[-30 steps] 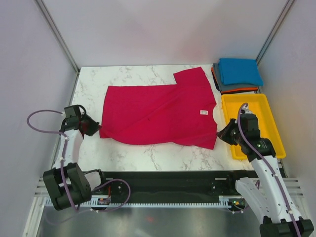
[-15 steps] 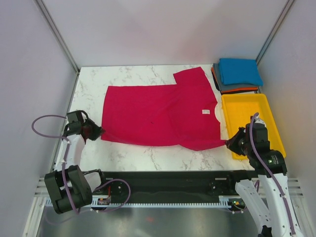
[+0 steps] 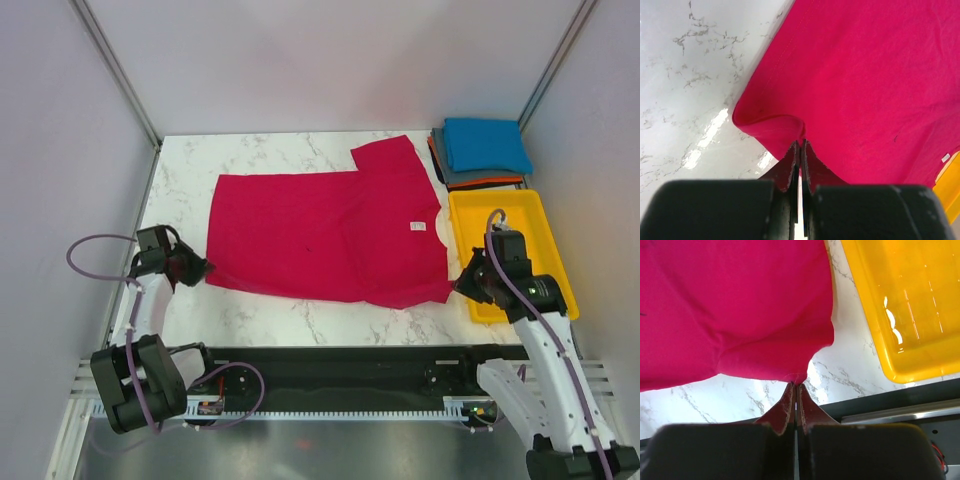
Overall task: Fold and stack the t-shirts
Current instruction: Fold the tshirt
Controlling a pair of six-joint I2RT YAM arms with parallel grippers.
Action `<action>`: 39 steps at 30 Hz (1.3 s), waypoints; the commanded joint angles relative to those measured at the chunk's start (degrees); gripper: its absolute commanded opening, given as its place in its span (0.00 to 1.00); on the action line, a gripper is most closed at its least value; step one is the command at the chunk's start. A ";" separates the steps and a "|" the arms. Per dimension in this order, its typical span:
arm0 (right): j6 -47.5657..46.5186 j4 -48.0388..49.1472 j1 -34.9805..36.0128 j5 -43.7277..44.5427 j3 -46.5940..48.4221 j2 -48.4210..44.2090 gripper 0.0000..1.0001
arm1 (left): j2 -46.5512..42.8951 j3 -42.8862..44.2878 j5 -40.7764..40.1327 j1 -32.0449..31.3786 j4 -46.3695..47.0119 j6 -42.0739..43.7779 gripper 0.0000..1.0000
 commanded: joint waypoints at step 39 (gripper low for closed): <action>-18.48 19.18 0.31 2.98 30.82 51.28 0.00 | 27.47 20.91 -7.62 -3.85 5.99 0.48 0.02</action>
